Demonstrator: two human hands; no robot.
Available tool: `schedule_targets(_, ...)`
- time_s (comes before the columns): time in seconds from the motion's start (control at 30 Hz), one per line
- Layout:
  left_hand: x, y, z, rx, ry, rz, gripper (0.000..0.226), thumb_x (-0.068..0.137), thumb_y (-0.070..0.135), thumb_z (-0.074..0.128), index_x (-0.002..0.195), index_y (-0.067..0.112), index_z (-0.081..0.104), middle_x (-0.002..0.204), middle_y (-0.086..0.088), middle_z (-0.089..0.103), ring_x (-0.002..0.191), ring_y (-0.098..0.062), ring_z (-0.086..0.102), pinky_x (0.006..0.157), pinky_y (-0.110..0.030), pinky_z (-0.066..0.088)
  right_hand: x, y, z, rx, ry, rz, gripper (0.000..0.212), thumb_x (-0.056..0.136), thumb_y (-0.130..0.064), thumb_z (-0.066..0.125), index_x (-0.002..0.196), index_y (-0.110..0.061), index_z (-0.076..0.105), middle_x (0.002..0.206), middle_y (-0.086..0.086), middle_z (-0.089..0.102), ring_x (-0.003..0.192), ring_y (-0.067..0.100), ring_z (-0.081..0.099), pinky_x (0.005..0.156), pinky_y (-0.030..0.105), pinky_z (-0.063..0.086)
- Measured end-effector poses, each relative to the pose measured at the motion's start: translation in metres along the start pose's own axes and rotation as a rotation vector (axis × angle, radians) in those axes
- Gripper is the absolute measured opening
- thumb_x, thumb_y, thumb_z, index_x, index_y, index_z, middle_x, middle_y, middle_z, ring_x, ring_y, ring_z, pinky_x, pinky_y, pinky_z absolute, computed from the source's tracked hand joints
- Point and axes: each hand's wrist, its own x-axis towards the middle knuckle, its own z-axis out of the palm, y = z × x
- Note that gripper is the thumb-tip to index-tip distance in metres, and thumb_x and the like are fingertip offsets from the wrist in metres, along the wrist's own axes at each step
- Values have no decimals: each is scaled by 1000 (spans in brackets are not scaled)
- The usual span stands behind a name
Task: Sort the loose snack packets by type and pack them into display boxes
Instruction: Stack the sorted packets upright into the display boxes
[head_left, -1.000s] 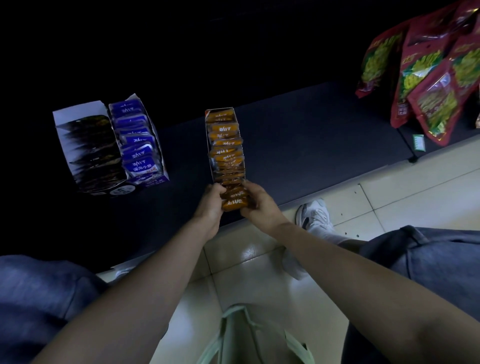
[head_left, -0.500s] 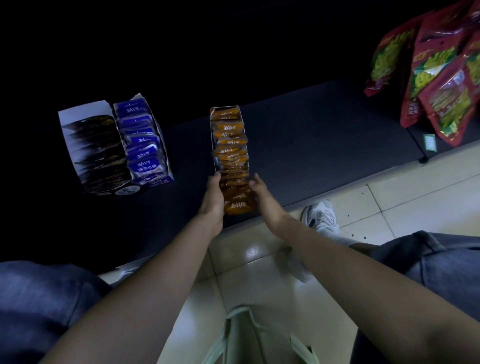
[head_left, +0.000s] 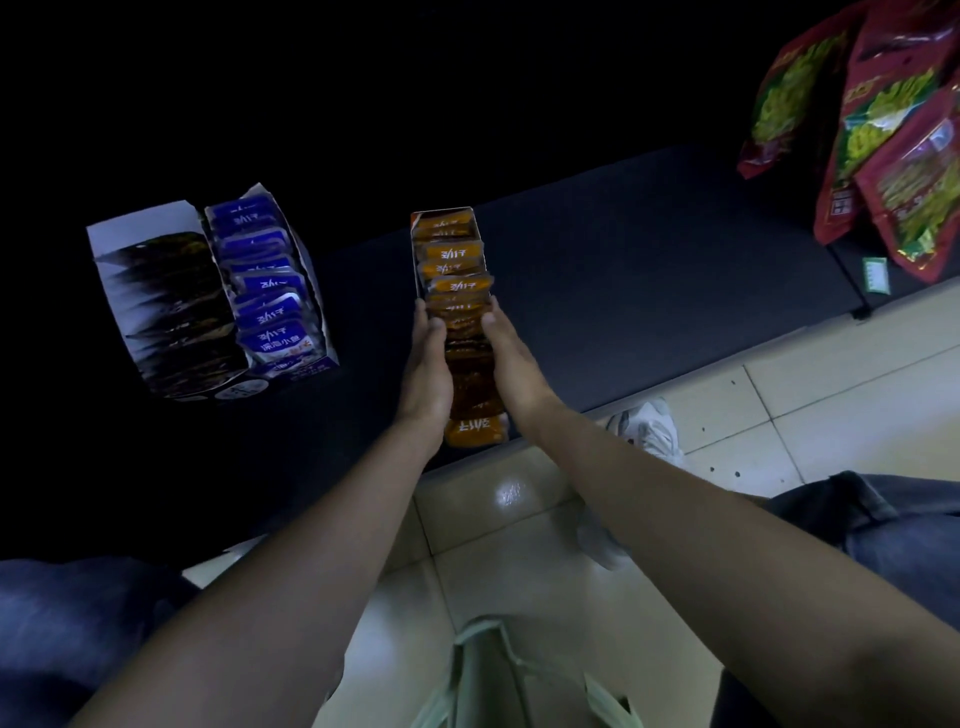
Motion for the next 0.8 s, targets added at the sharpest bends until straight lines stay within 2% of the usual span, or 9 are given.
schedule_targets(0.1, 1, -4, -2, 56, -22, 16, 53, 101, 50, 27, 150, 47, 7, 156, 5, 28, 137, -16, 35, 104, -38, 35, -3, 3, 1, 17, 7, 2, 49, 101, -46, 37, 148, -39, 27, 138, -7, 50, 121, 8, 49, 103, 33, 39)
schedule_targets(0.2, 1, -4, -5, 42, -37, 30, 55, 100, 53, 27, 149, 48, 4, 161, 7, 12, 143, -16, 25, 111, -42, 30, -3, 3, -2, 26, 19, 0, 53, 99, -48, 40, 149, -36, 25, 141, -5, 48, 126, 11, 48, 108, 37, 37)
schedule_targets(0.3, -2, -1, -3, 38, -47, 26, 51, 102, 45, 26, 150, 46, 6, 158, 7, 21, 136, -11, 32, 105, -36, 34, -2, 2, -4, 2, 0, -1, 52, 100, -44, 40, 149, -36, 25, 139, -4, 49, 124, 12, 49, 104, 35, 40)
schedule_targets(0.37, 0, -1, -6, 27, -2, 35, 51, 102, 45, 27, 150, 43, 9, 158, 4, 22, 137, -14, 32, 102, -34, 33, 0, -2, -9, -2, 7, -3, 50, 101, -42, 38, 149, -33, 26, 140, -3, 48, 126, 10, 46, 103, 32, 39)
schedule_targets(0.47, 11, 3, -12, 12, 58, 24, 56, 101, 50, 29, 152, 40, 7, 160, 1, 19, 143, -20, 26, 112, -43, 28, 9, -16, -17, -15, 35, -38, 55, 103, -41, 36, 153, -32, 15, 156, -8, 27, 127, 0, 31, 96, 22, 31)
schedule_targets(0.5, 14, 6, -11, -4, 49, 7, 57, 101, 50, 29, 152, 39, 8, 159, 1, 22, 142, -20, 28, 112, -42, 29, 12, -19, -17, -19, 29, -44, 56, 103, -41, 35, 153, -33, 14, 156, -8, 26, 127, 0, 30, 95, 21, 30)
schedule_targets(0.63, 21, 15, -3, 13, -18, -23, 54, 99, 55, 29, 150, 44, 16, 149, 3, 40, 129, -16, 44, 109, -46, 35, 19, -13, -10, -66, -2, -64, 56, 100, -45, 40, 151, -40, 17, 153, -6, 34, 130, 8, 39, 107, 31, 33)
schedule_targets(0.73, 19, 14, -4, 47, 3, 12, 51, 102, 48, 28, 151, 44, 13, 149, 3, 38, 122, -10, 44, 100, -37, 38, 19, -1, -6, -143, 9, -121, 55, 100, -43, 41, 150, -42, 18, 153, -5, 32, 134, 11, 38, 113, 39, 32)
schedule_targets(0.8, 20, 13, -7, 76, 18, 43, 52, 102, 47, 29, 151, 44, 11, 153, 3, 33, 127, -11, 41, 97, -35, 37, 19, -3, -8, -206, 25, -184, 53, 102, -37, 41, 151, -34, 23, 155, -3, 29, 140, 11, 31, 117, 37, 27)
